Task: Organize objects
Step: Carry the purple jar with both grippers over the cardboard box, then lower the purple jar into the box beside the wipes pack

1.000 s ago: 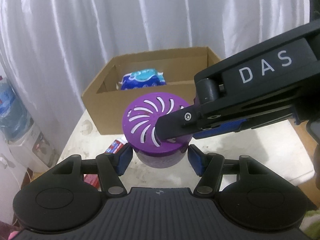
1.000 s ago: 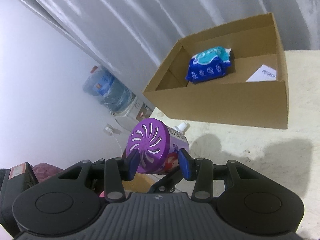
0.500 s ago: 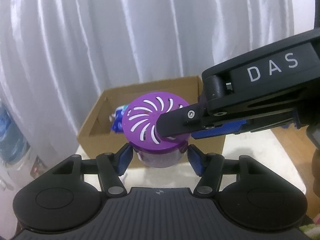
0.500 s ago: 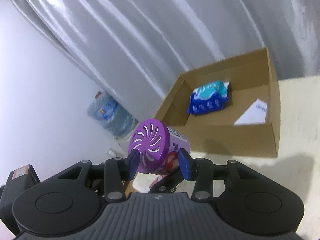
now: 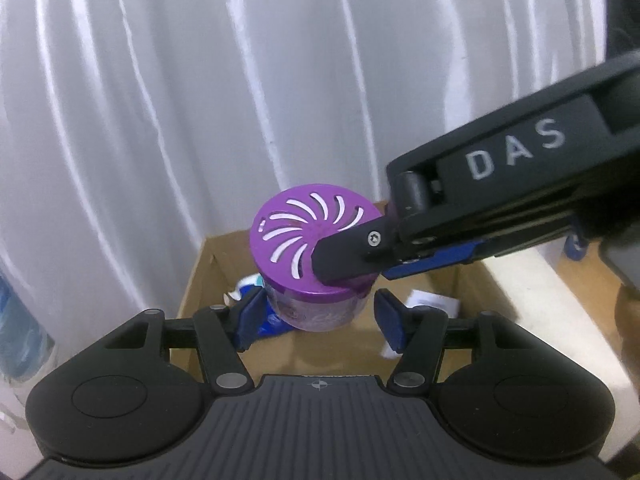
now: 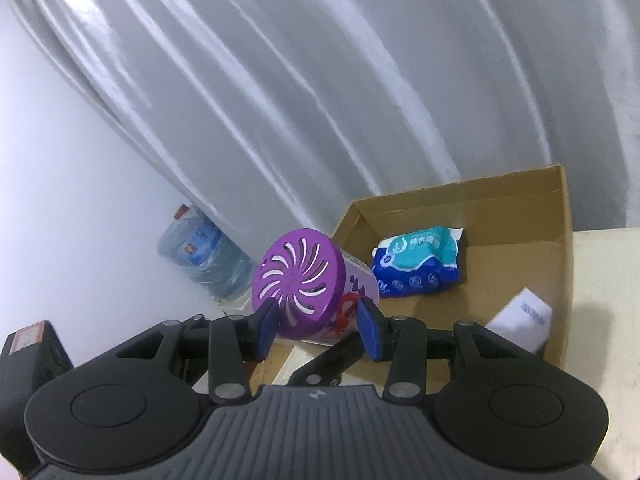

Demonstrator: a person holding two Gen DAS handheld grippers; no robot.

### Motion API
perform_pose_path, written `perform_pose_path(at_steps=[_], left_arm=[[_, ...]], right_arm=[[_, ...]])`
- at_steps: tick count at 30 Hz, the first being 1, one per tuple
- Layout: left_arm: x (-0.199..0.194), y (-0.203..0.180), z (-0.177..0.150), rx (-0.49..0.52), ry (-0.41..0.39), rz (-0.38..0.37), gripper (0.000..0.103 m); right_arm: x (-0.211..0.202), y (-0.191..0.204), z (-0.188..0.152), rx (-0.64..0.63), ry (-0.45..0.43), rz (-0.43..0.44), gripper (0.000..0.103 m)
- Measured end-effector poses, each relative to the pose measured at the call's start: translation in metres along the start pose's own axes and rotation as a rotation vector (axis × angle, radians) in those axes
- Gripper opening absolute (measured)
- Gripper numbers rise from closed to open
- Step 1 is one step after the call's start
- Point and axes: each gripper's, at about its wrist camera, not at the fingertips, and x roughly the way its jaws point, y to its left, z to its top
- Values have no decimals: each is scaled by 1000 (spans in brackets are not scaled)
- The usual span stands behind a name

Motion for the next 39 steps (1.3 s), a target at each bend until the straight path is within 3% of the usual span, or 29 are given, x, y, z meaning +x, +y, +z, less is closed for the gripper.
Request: perform_pose_path(at_steps=[6,11,17,23,28,34,39], left_arm=[[44,23,-2,10,71,-22,59],[78,39,-9,-16,185,-70,58],[107,51,-15,3,302,-78,58],[130,62,-17,9,390,-101,59],[138,63,-15,22,430,-107,61],[145,58,-16,42,433,-102,79],[136,64,-10,17,421,-79,80]], right_arm=[[54,-15,25,9,113,-21,47],[105,-31,35,12,242,-37,47],[152,-45,34,28,382,-41,47],[179,-59,32,80,467,-45,47],[192,-64,26,104,514,-48,47],[198,-71,23,138,535,-55,47],[187,-74,24,162,501,-52,47]])
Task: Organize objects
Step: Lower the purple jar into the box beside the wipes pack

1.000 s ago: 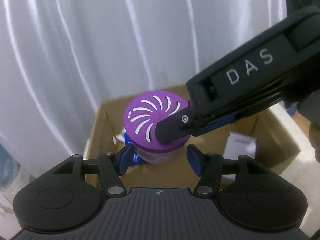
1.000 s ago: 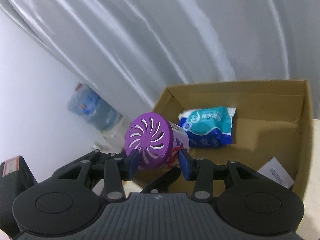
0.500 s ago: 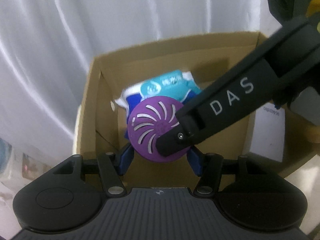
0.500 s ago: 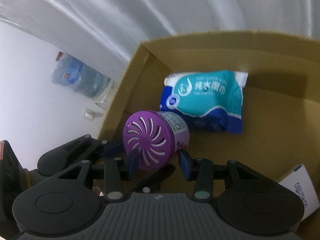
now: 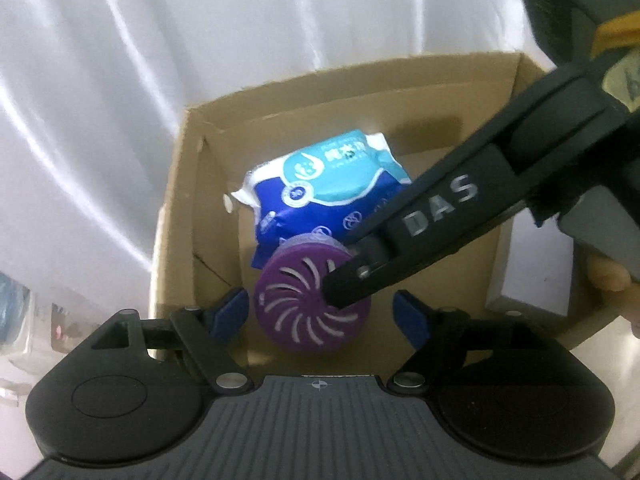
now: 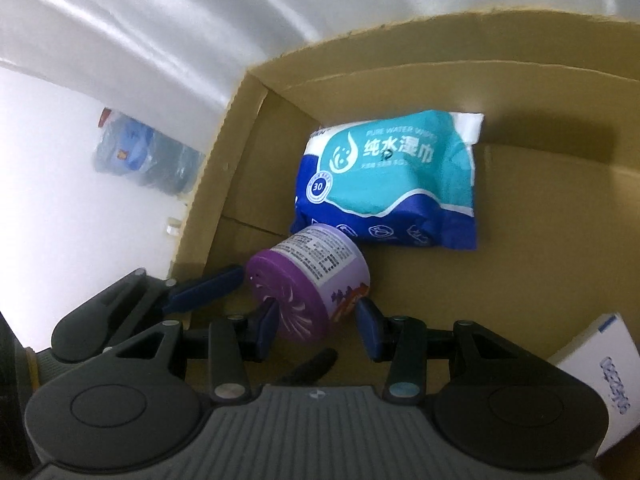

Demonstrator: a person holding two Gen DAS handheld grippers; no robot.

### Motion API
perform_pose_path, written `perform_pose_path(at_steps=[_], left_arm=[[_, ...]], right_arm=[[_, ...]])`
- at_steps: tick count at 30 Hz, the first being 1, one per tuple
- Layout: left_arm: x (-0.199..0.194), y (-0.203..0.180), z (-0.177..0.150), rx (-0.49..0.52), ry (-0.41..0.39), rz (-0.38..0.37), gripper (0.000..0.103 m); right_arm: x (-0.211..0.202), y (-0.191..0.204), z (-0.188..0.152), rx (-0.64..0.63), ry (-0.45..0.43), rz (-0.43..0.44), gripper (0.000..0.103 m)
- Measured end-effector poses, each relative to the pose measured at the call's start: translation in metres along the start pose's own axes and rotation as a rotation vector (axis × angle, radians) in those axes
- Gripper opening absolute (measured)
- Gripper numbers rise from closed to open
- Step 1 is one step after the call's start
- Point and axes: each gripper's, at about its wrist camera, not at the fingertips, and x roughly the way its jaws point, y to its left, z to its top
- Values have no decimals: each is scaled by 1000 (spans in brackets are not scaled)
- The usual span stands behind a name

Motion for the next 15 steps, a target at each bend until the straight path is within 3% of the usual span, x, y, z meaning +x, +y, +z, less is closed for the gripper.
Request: perform_pose_path(at_steps=[10,15], left_arm=[[-67,11,-16,-125,-131,-15,85],[-76,5,-17,-104,-160,-10,84]], right_arm=[[-57,10,-23,-41,-133,41,54],[-66,16,-22,-67,-175,40,54]])
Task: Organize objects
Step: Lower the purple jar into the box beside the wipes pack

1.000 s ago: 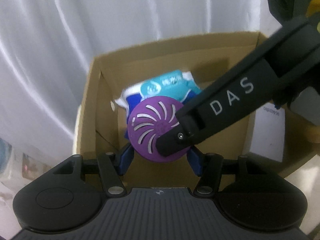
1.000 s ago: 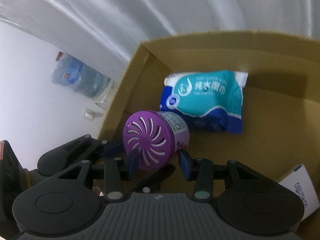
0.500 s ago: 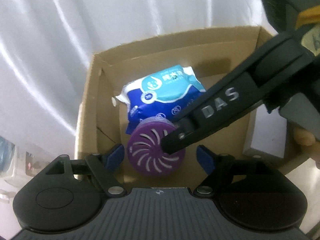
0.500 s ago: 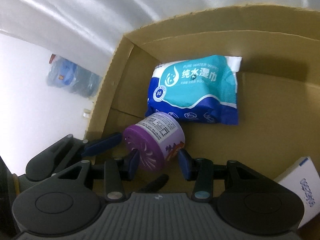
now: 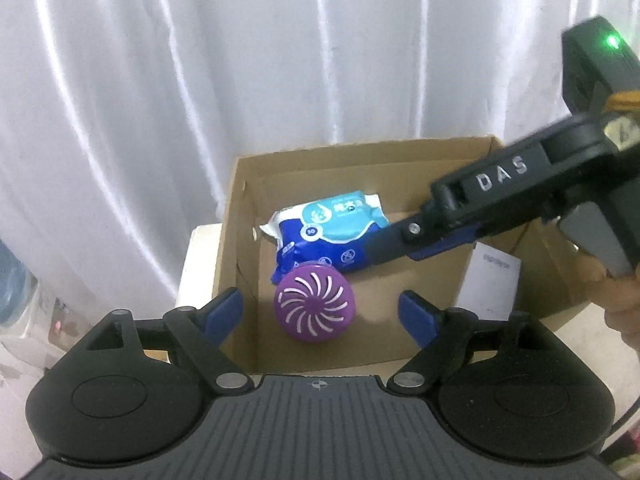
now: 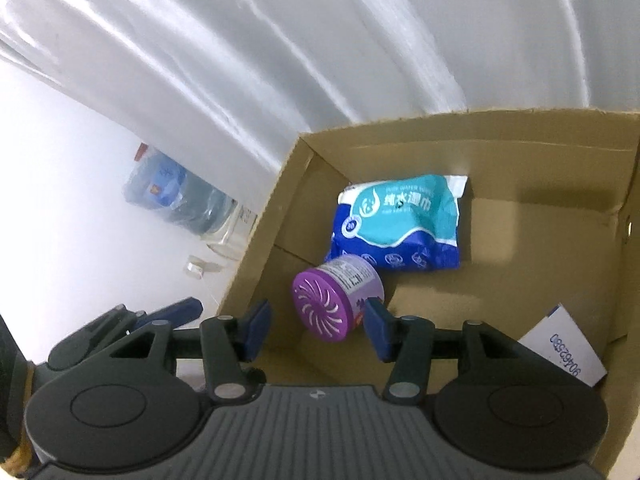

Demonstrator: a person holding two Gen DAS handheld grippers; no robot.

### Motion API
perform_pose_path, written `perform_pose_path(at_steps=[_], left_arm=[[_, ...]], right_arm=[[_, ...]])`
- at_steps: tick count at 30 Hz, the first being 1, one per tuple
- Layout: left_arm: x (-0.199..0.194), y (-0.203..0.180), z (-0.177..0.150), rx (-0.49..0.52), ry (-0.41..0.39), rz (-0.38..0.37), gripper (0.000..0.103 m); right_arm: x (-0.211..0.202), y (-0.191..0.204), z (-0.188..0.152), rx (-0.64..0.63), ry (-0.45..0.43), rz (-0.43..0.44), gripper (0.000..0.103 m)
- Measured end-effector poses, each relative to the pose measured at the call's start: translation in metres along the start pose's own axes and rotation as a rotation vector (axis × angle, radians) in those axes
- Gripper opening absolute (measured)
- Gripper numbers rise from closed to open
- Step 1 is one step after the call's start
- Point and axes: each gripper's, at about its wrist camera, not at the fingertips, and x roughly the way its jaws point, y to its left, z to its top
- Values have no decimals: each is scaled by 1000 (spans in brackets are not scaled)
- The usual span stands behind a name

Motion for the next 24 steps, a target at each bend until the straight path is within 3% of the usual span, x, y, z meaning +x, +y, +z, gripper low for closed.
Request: perform_pose_path(at_steps=[3,5,8,17,24], left_arm=[[15,-3,2,9,23,-30,76],[30,-3,4,5,55,-28,64],[46,1,6,-10,82,-45,58],[71,8,12,-18,117,-94,56],[77,12,15,-4,122,-125,56]], right_arm=[[8,1,2,0,-7,-5,54],[18,1,4,-3,1,-16,54],[38,3,12,-19,20,-31,49],[88,1,32,-43,51,-42,45],[96,-15,27,31,123,-45,45]])
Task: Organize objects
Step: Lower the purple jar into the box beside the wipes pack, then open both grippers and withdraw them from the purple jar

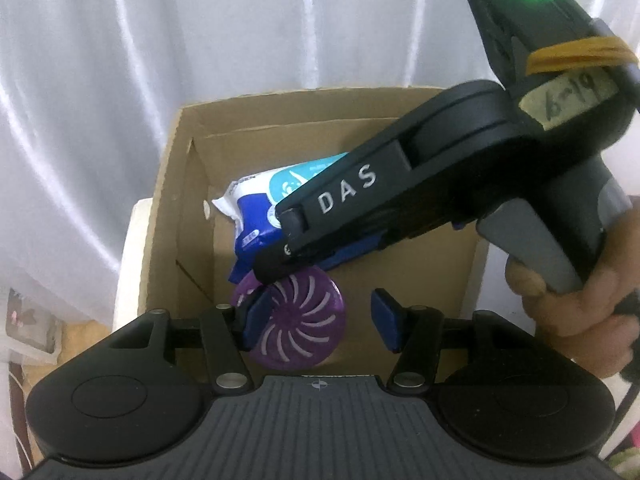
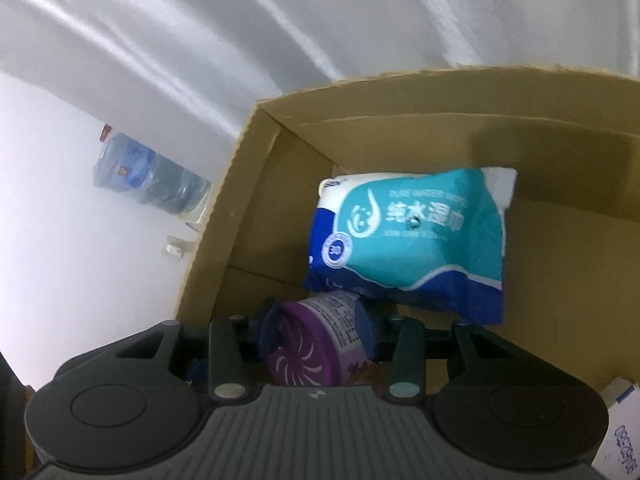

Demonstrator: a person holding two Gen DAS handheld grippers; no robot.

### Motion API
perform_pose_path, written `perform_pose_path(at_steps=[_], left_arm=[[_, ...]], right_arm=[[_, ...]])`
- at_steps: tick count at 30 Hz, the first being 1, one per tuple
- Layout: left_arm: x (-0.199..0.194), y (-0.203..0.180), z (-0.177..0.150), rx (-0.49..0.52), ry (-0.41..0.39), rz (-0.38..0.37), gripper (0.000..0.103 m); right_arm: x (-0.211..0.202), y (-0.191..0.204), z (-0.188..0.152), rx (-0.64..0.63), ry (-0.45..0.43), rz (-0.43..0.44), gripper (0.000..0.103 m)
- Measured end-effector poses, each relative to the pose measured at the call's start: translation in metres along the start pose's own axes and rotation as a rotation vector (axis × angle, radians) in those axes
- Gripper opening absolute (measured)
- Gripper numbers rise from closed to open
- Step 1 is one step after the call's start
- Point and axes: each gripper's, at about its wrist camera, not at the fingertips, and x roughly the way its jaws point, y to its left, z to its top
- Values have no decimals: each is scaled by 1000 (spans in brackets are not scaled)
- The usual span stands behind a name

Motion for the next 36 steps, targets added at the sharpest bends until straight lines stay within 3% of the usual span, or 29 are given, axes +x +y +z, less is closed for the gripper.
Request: perform_pose_path(at_steps=[6,11,20,24,32,36], left_arm=[[-6,1,-3,-33,22,-53,58],[-3,8,-7,-111,69,-141,57],[-37,-2,-17,-66,7,-73,58],[-67,-6,-27,-73,-52,-39,64],[-125,-7,-65,-161,-153,21,75],[-142,-9,-85,-207,-180,73,76]], right_arm=[[-4,-9,-4,44,34,-15,45],[-5,-20,-9,90,57,-11,45],[-36,-19,-10,102,4,29,45],[-58,-7,-19,69,-49,44,46],[-110,9,-63,45,-165,142,48],[-125,15,-90,37,-202,186,52]])
